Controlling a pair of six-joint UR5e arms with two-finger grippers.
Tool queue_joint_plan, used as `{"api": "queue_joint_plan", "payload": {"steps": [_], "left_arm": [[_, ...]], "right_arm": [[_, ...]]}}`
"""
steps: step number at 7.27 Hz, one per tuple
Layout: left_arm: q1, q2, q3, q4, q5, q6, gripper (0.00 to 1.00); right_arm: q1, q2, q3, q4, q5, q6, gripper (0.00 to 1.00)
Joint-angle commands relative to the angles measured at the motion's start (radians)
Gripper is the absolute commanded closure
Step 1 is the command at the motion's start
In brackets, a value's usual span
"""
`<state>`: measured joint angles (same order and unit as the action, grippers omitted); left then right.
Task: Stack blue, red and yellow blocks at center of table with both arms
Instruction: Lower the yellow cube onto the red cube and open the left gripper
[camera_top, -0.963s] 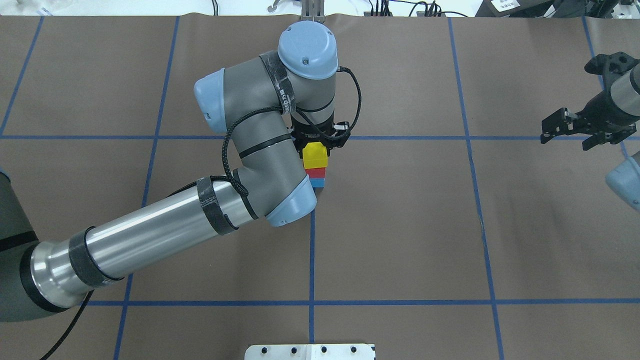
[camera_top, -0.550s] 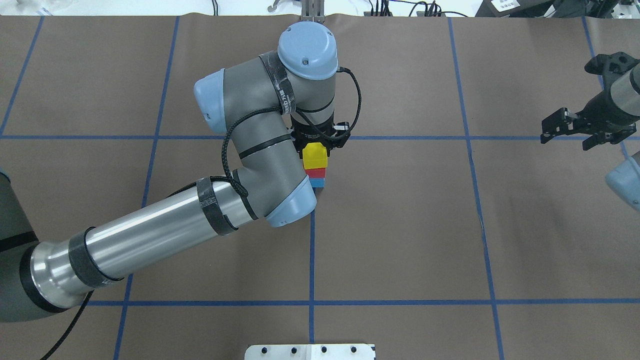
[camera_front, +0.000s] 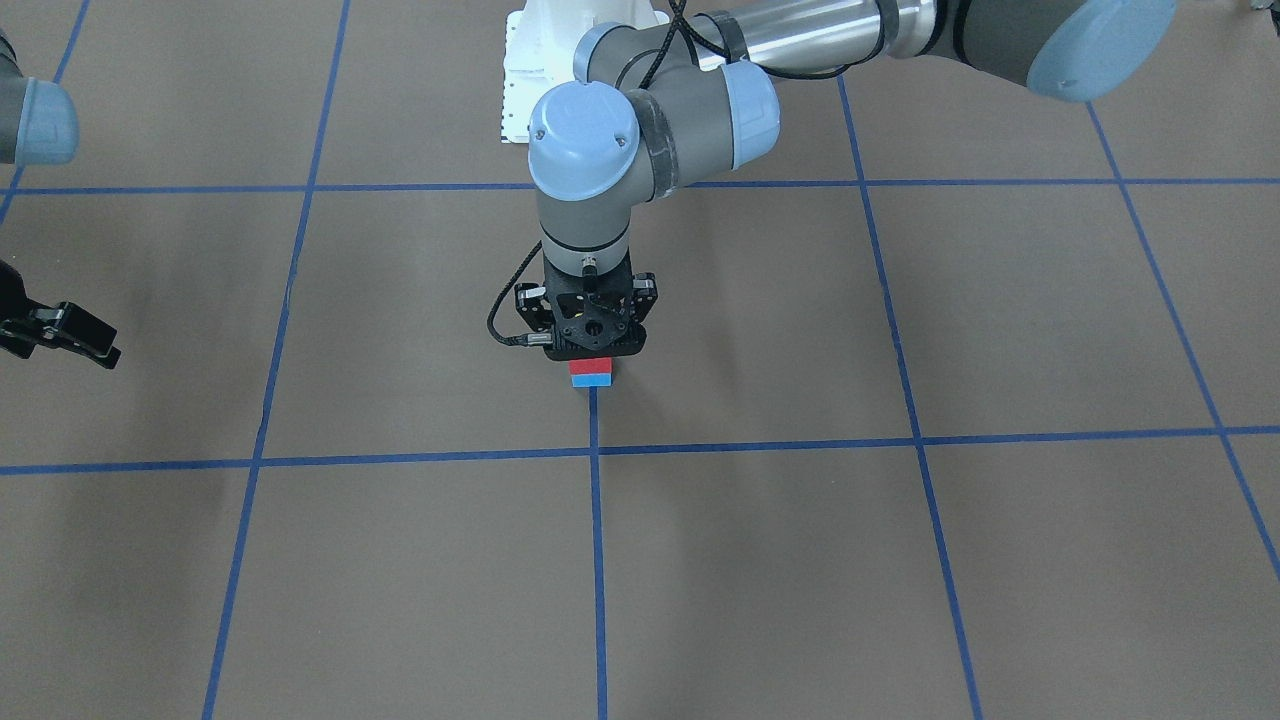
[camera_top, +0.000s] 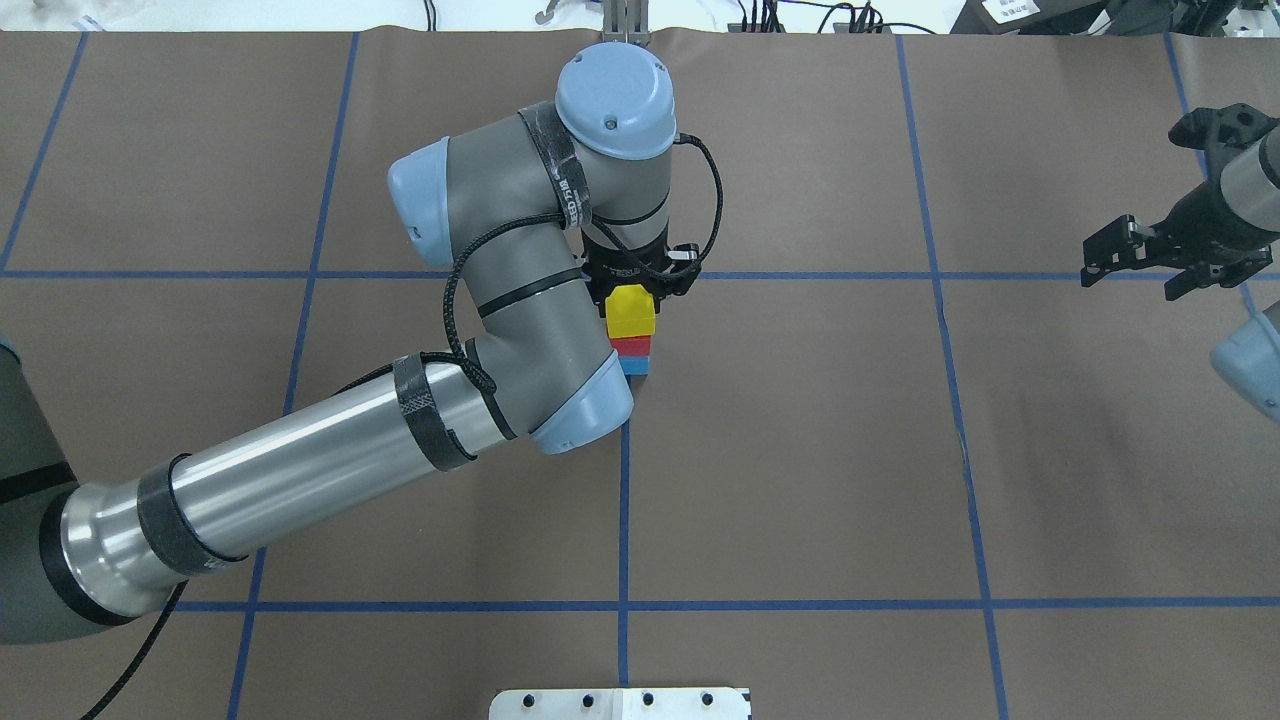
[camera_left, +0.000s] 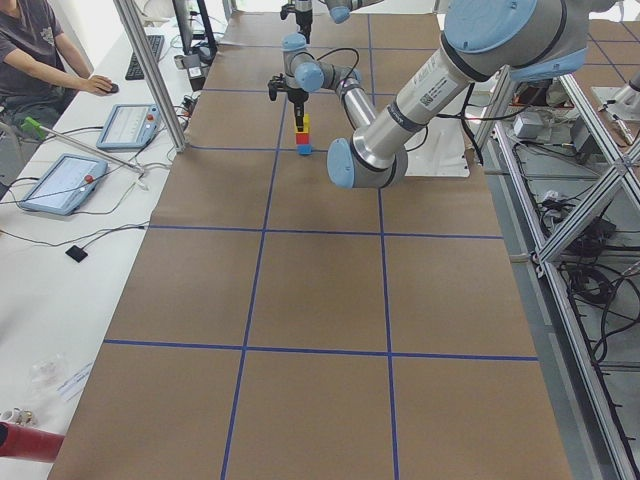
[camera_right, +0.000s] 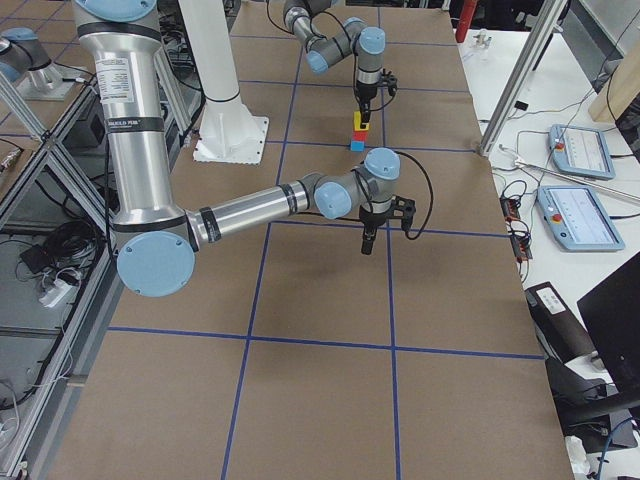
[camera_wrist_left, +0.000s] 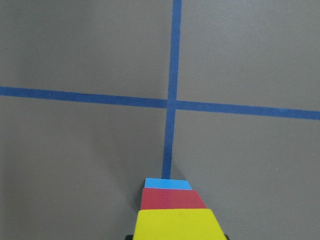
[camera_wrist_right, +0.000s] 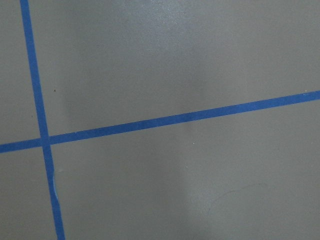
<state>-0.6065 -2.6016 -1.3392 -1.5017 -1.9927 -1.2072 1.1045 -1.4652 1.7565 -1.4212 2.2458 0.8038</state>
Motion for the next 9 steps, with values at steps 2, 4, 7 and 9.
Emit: {"api": "queue_joint_plan", "payload": {"steps": [2,4,7,9], "left_arm": [[0.001,0.0,-0.002,0.0,0.0,0.0,0.69],[0.001,-0.002,-0.002,0.002,0.0,0.0,0.15],[0.001,-0.005,-0.002,0.003,0.0,-0.002,0.0],[-0.001,-0.002,-0.03,0.009,-0.003,0.0,0.0]], "right_arm": [[0.0,-0.001,0.0,-0.001,0.0,0.0,0.0],[0.0,-0.001,0.0,-0.001,0.0,0.002,0.0],[0.0,0.0,0.0,-0.001,0.0,0.002,0.0],[-0.002,0.0,-0.003,-0.001,0.0,0.002,0.0]]}}
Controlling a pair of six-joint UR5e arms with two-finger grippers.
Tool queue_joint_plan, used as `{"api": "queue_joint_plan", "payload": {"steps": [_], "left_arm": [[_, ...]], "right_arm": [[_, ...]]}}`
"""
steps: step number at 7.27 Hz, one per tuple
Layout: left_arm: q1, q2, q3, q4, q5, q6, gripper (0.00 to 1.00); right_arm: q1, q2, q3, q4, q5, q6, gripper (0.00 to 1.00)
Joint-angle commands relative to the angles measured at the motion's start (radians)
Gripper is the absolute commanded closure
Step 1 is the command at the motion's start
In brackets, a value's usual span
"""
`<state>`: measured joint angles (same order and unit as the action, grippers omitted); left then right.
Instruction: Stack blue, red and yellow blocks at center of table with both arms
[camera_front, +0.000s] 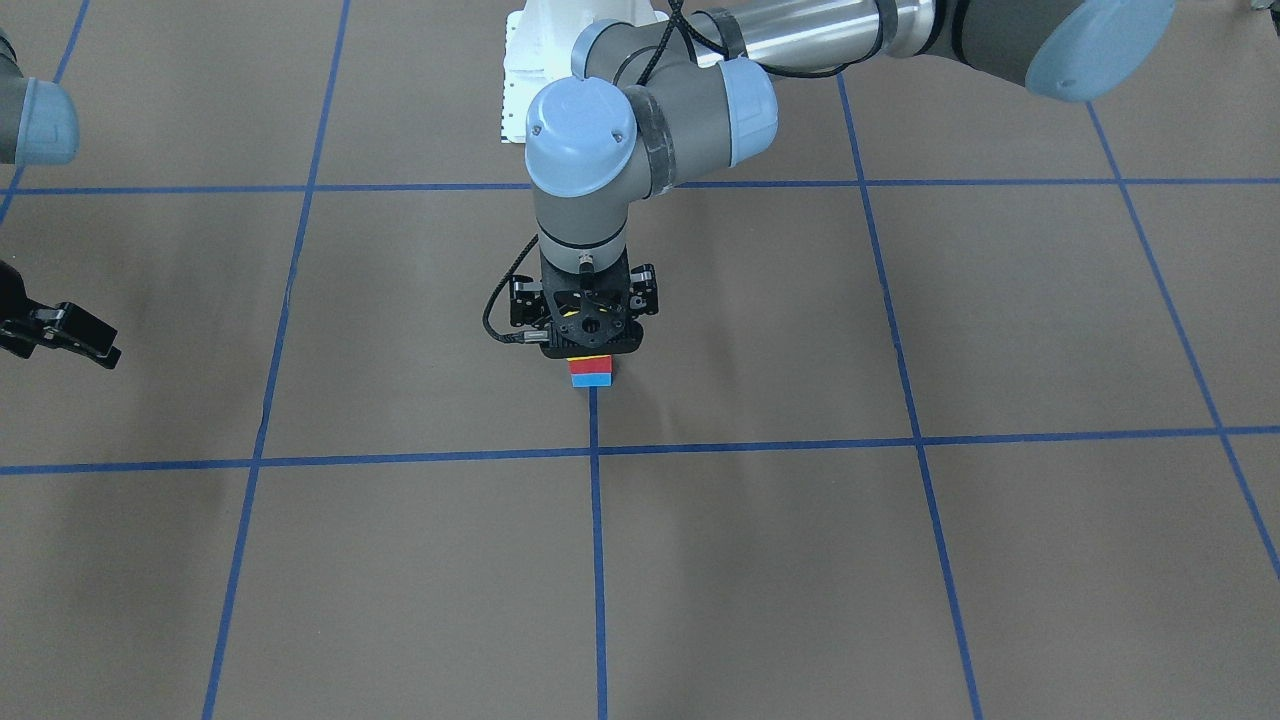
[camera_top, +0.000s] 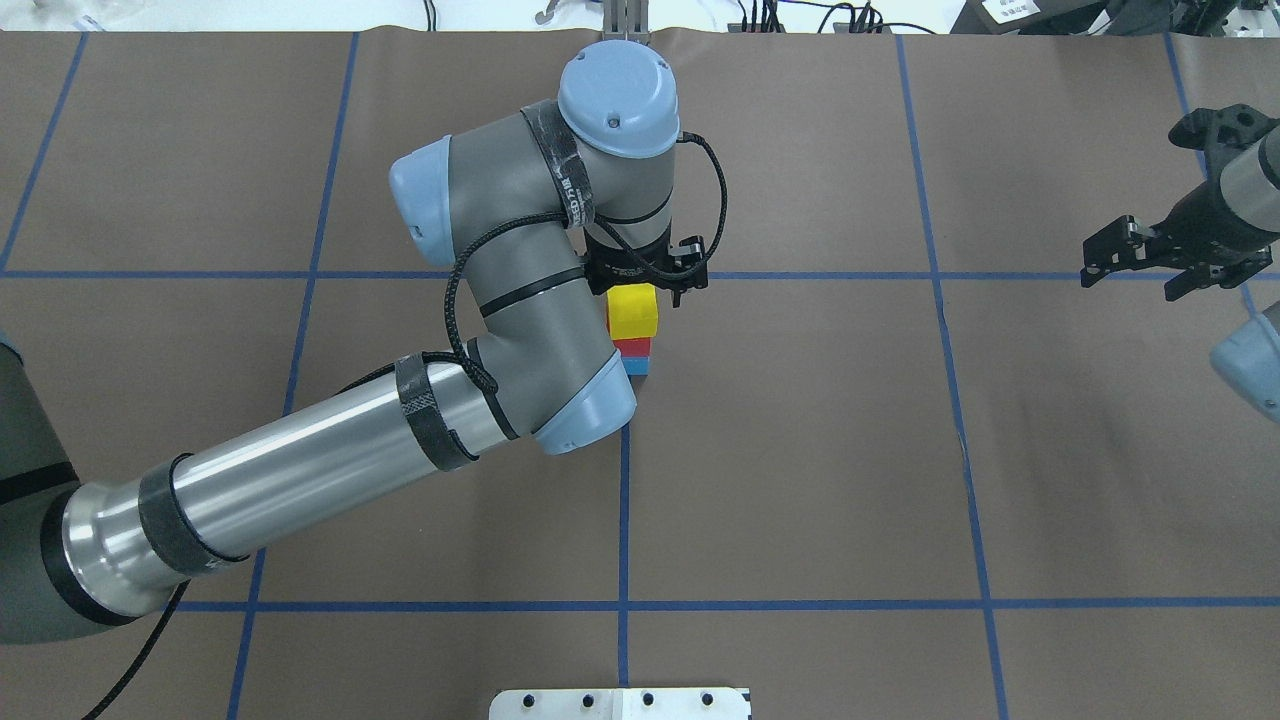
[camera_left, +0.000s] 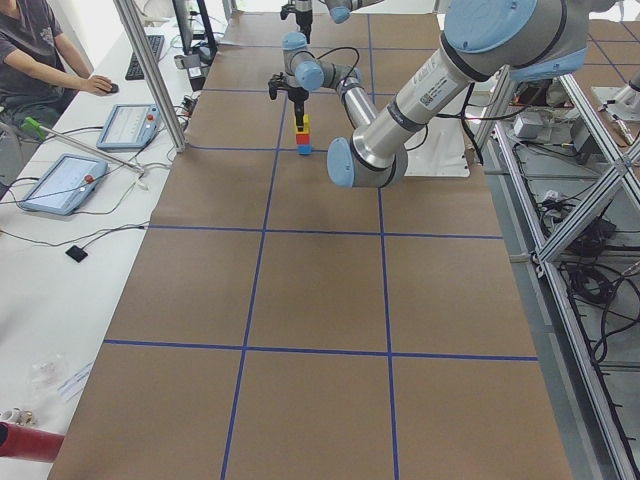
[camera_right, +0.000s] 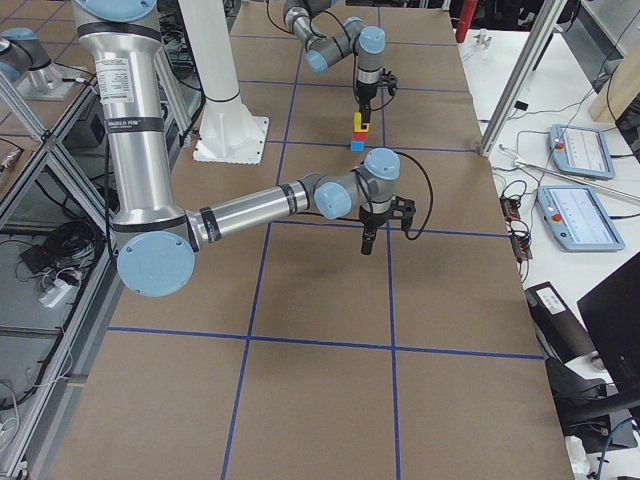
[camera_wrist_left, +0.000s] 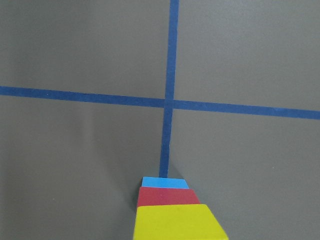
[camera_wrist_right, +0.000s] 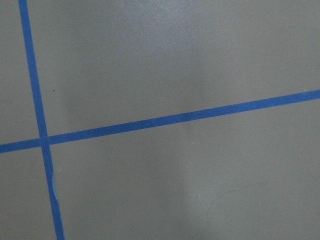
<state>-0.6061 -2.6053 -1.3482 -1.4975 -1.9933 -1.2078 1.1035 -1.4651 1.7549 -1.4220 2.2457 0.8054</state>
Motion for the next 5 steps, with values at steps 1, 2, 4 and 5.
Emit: {"api": "queue_joint_plan", "payload": {"steps": [1,2,4,5], "left_arm": [[-0.003,0.007,-0.058,0.017,-0.005,0.001,0.0],[-0.009,0.031,-0.122,0.048,-0.007,0.004,0.0],[-0.052,0.268,-0.408,0.069,-0.028,0.045,0.0],[-0.093,0.424,-0.572,0.083,-0.044,0.185,0.0]], "right_arm": [[-0.001,0.0,-0.002,0.0,-0.002,0.0,0.0],[-0.001,0.002,-0.002,0.002,-0.003,0.0,0.0],[0.001,0.003,0.005,0.003,-0.008,-0.005,0.0],[0.002,0.002,0.012,0.005,-0.014,-0.011,0.0]]}}
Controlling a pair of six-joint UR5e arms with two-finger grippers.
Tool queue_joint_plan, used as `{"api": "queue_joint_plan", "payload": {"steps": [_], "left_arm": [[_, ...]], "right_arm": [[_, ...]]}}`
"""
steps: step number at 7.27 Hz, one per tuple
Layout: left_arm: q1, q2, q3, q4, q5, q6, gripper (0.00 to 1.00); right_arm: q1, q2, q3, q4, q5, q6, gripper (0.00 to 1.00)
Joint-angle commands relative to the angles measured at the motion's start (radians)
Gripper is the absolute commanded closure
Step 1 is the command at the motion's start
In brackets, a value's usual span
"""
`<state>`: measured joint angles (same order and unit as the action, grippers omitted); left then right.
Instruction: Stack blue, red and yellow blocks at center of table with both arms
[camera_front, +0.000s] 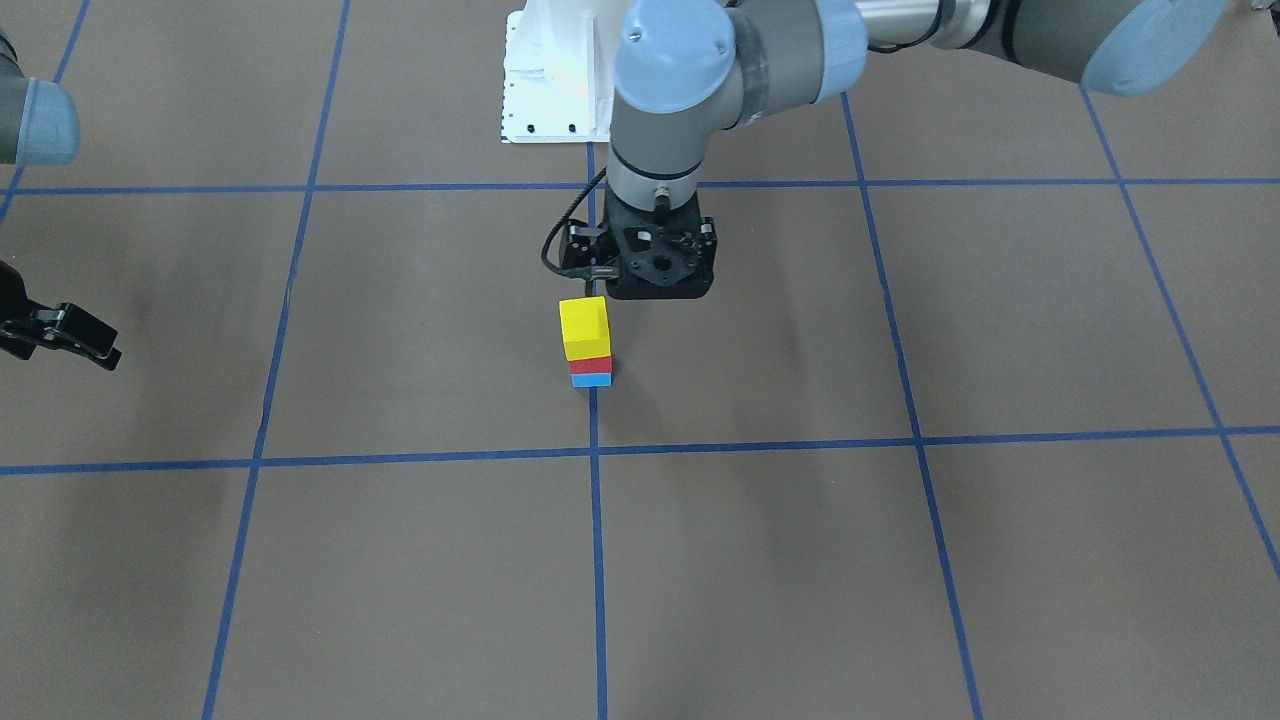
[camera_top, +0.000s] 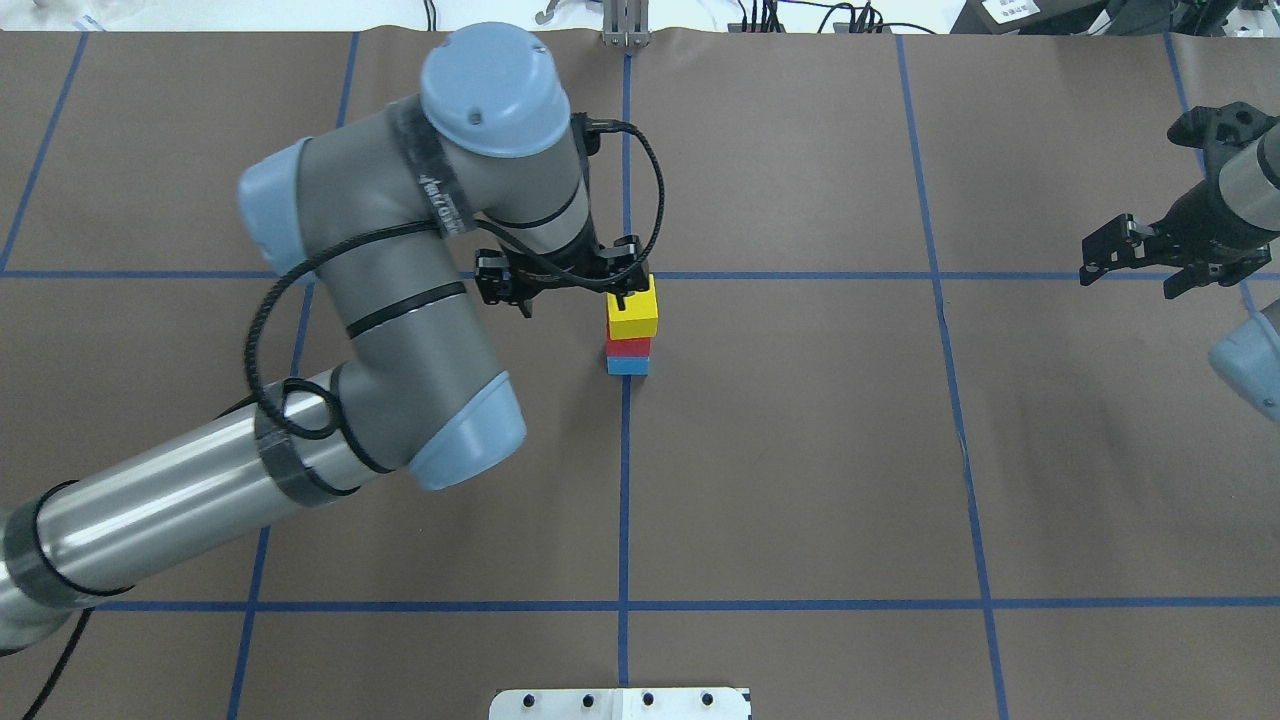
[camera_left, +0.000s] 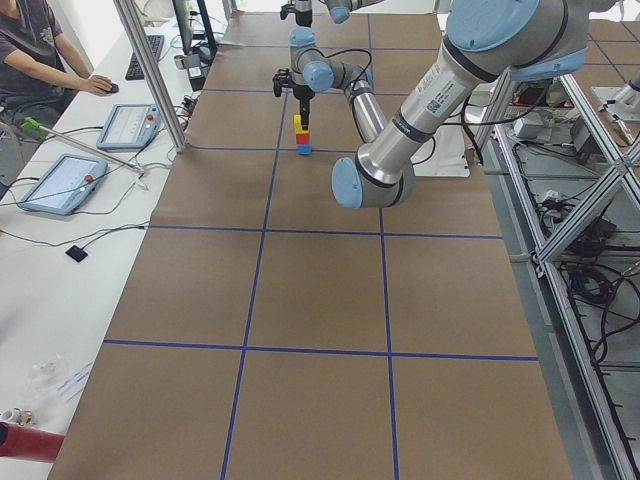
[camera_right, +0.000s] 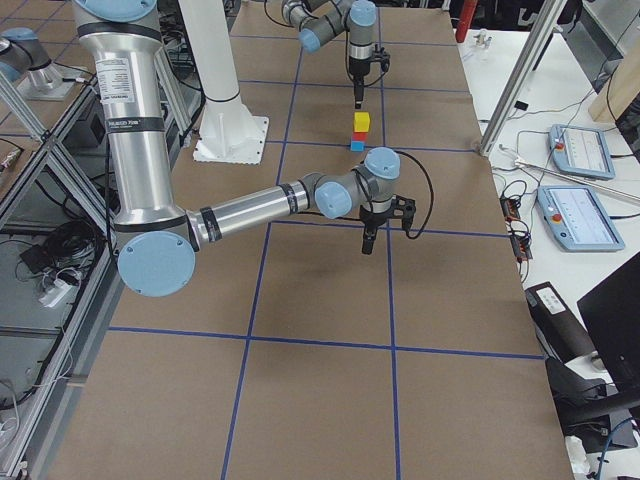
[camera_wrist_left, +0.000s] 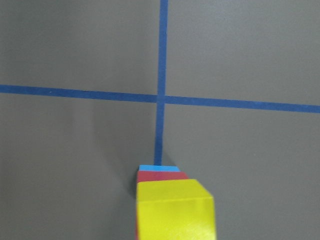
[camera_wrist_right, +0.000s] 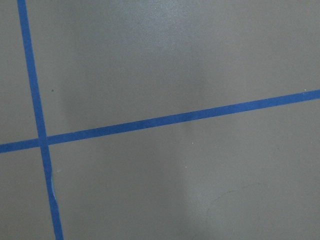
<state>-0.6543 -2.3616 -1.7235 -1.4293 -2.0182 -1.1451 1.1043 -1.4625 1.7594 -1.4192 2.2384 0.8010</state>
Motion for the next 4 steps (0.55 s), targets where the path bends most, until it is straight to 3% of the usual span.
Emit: {"api": "queue_joint_plan", "payload": {"steps": [1,2,3,4], "left_arm": [[-0.123,0.338,-0.29,0.004,-0.027,0.281,0.0],[-0.237,0.436,-0.304,0.001,-0.083,0.455,0.0],[-0.366,0.52,-0.279,0.001,-0.171,0.67,0.0],[-0.468,0.569,-0.224,0.001,-0.195,0.85,0.0]], "right_arm": [[0.023,-0.002,0.018,0.0,-0.003,-0.003,0.0],[0.067,-0.027,0.049,0.002,0.013,-0.015,0.0],[0.098,-0.094,0.092,0.028,0.039,-0.072,0.0],[0.117,-0.158,0.132,0.081,0.049,-0.089,0.0]]}}
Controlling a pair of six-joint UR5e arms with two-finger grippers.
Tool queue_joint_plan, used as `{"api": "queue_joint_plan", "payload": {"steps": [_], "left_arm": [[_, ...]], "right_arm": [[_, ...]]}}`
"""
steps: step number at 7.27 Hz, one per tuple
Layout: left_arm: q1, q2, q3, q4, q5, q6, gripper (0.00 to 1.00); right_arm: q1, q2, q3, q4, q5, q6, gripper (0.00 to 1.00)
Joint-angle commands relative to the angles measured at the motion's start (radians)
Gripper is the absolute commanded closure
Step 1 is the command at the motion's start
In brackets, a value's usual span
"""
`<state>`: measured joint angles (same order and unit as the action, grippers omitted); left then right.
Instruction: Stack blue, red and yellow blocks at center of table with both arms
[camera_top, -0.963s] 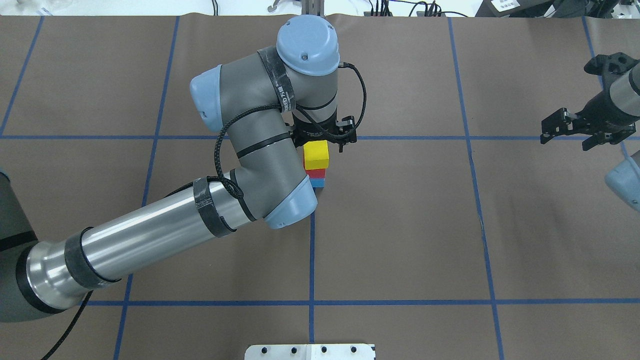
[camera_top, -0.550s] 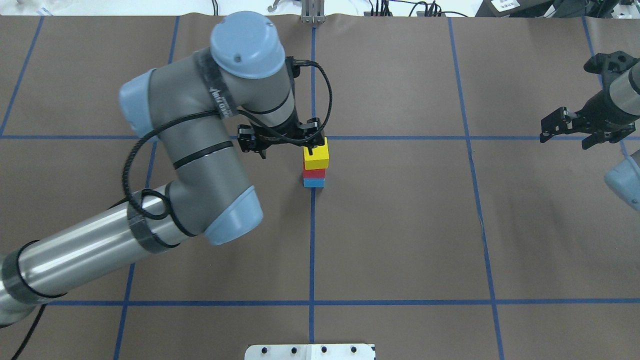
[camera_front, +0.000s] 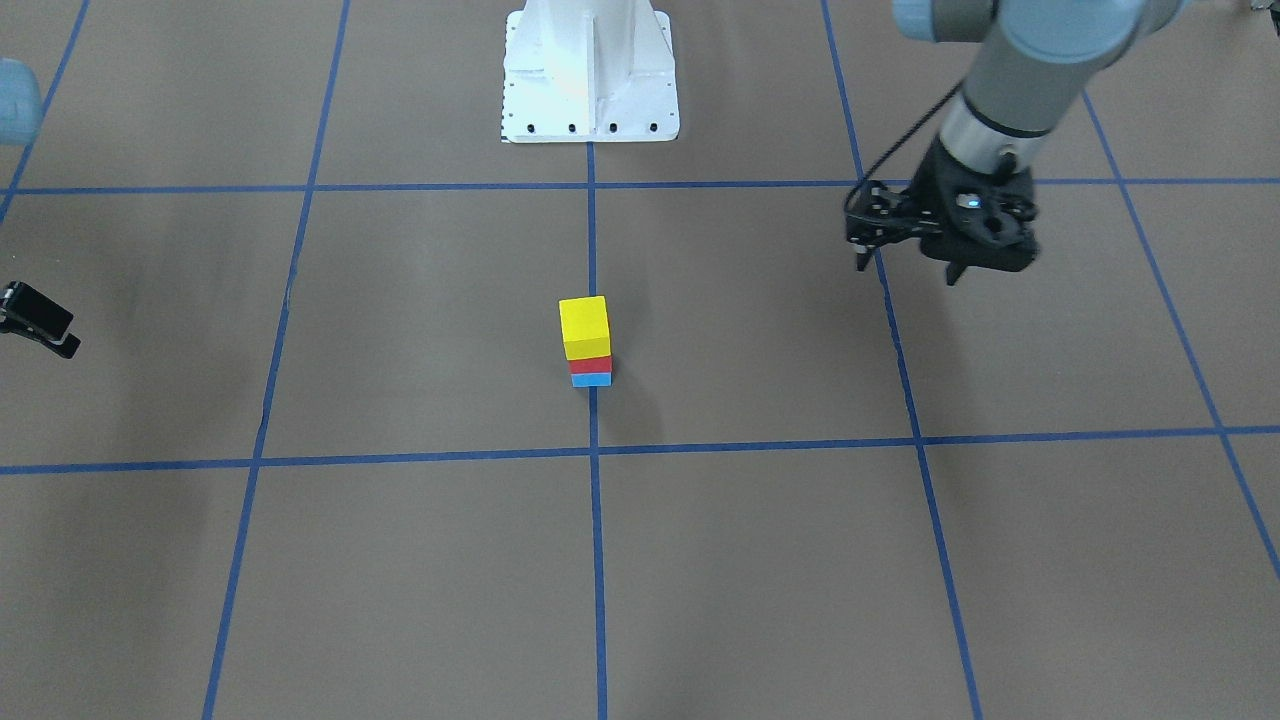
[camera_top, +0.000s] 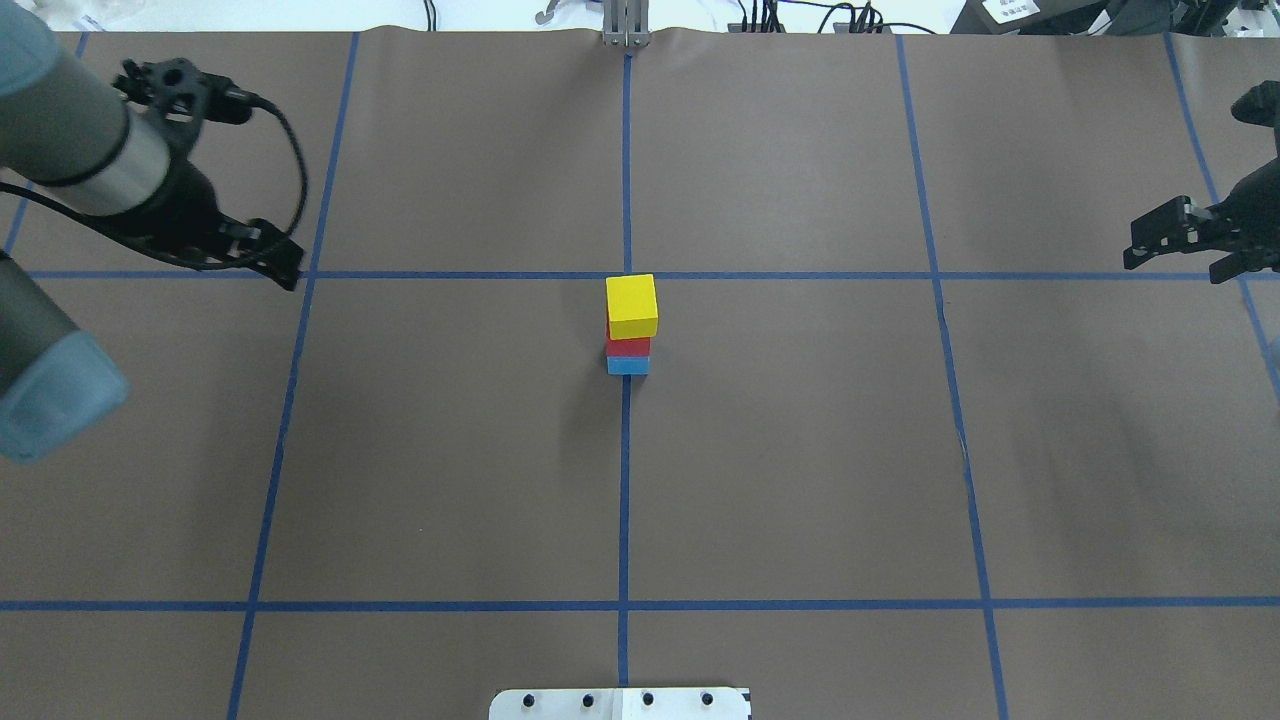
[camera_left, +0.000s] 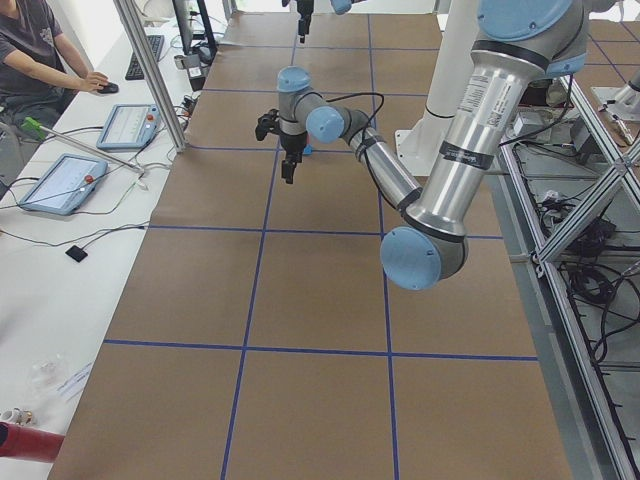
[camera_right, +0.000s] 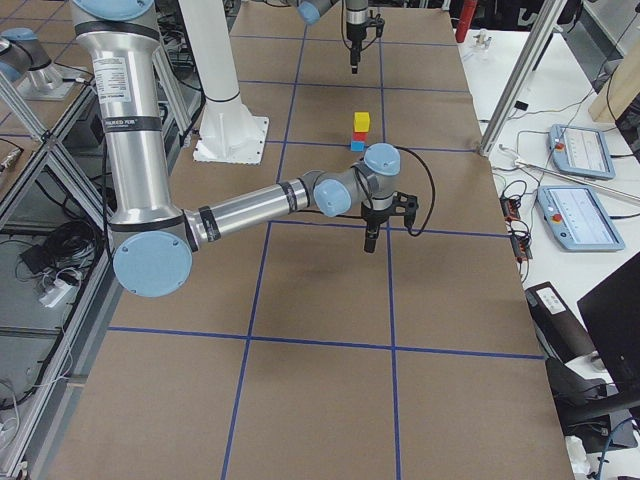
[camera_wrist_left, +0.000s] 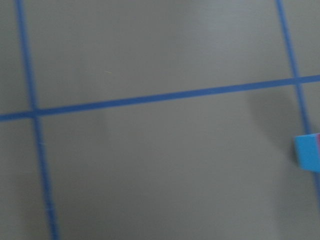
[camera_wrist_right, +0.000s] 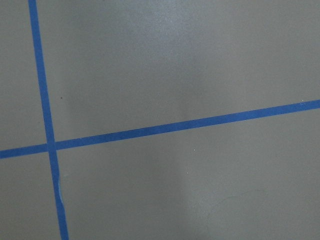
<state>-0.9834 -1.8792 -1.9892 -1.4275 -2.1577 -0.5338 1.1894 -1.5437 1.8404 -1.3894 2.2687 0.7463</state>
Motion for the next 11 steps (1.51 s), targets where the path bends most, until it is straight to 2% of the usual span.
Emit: {"api": "queue_joint_plan", "payload": {"steps": [1,2,3,5,6,7,9,11], "left_arm": [[-0.231,0.106,0.115,-0.002,-0.085,0.394,0.0],[-0.321,0.107,0.201,-0.002,-0.129,0.538,0.0],[-0.386,0.12,0.283,-0.004,-0.136,0.669,0.0],[-0.461,0.118,0.378,-0.001,-0.131,0.744,0.0],[-0.478,0.111,0.412,0.015,-0.134,0.733,0.0],[-0.507,0.104,0.452,0.018,-0.136,0.729,0.0],[-0.535,0.101,0.455,0.083,-0.172,0.719,0.0],[-0.54,0.12,0.452,0.078,-0.209,0.707,0.0]], "right_arm": [[0.076,-0.134,0.048,0.119,0.037,-0.076,0.0],[0.131,-0.177,0.036,0.139,0.07,-0.197,0.0],[0.188,-0.197,0.019,0.129,0.075,-0.299,0.0],[0.281,-0.201,-0.067,0.116,0.156,-0.453,0.0],[0.267,-0.166,-0.069,0.04,0.157,-0.453,0.0],[0.256,-0.091,-0.073,-0.096,0.144,-0.467,0.0],[0.242,-0.076,-0.078,-0.173,0.124,-0.53,0.0],[0.233,-0.07,-0.073,-0.21,0.101,-0.53,0.0]]}}
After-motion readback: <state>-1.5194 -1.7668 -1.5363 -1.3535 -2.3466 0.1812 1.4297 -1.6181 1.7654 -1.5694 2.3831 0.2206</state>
